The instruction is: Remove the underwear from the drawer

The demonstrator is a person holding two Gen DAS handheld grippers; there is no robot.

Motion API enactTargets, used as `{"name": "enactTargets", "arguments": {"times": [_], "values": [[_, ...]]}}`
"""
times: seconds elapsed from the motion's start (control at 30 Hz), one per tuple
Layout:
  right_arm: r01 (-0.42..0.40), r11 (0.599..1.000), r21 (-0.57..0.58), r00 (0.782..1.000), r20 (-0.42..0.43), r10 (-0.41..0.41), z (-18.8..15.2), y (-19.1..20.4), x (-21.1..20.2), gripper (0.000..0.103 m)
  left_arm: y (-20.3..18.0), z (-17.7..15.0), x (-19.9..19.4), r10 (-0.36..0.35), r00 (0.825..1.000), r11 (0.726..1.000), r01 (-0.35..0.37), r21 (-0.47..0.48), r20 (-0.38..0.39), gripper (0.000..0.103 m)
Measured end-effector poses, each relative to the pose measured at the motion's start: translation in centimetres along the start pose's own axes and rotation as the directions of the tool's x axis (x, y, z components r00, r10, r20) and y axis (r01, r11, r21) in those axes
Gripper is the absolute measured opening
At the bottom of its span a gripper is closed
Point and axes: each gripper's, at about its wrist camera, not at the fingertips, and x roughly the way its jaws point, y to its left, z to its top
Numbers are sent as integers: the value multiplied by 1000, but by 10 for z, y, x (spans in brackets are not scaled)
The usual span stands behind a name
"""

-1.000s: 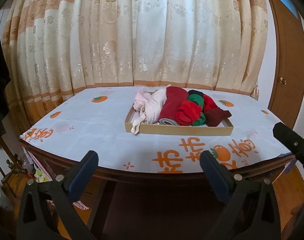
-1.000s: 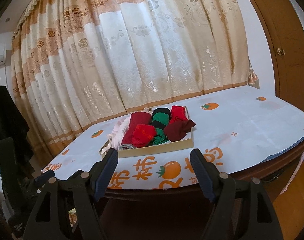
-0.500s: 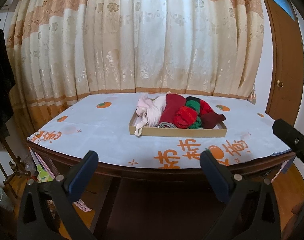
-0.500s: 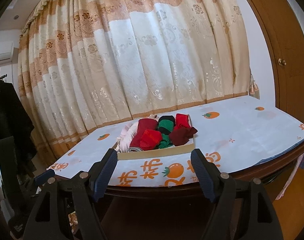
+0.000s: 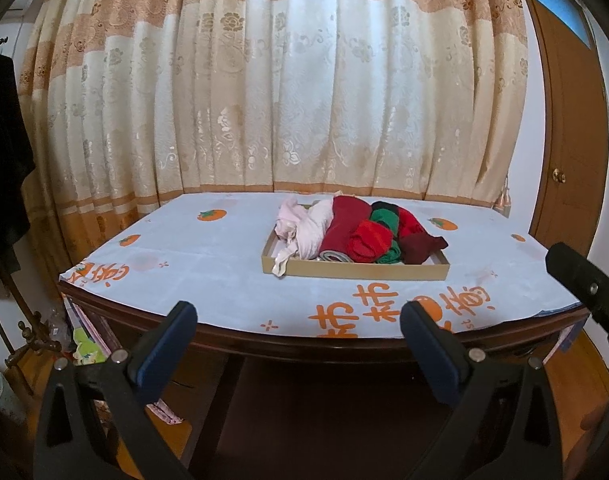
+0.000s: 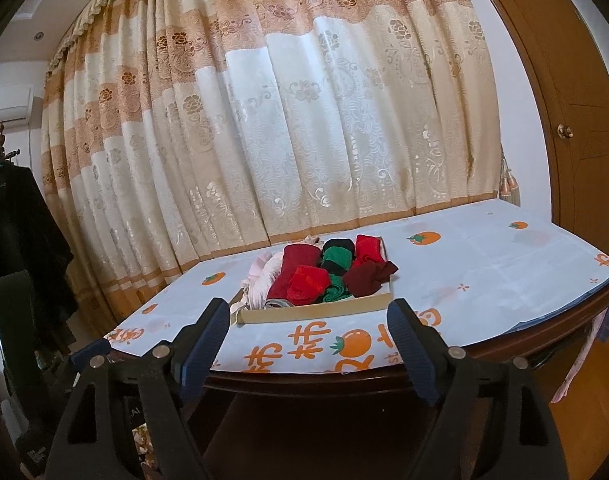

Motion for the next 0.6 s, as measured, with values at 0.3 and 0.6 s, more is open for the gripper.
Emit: {"name": "enactTargets", "arguments": {"times": [0.3,0.6], "values": [[-2,1000,3,1000,-3,2,-1,0,-1,83,0,0,0,1,1000,1000,-1,0,-2,103],[-1,1000,-1,1000,-3,1,-1,0,-1,83,-1,0,0,4,1000,1000,-4,0,-1,103]]}}
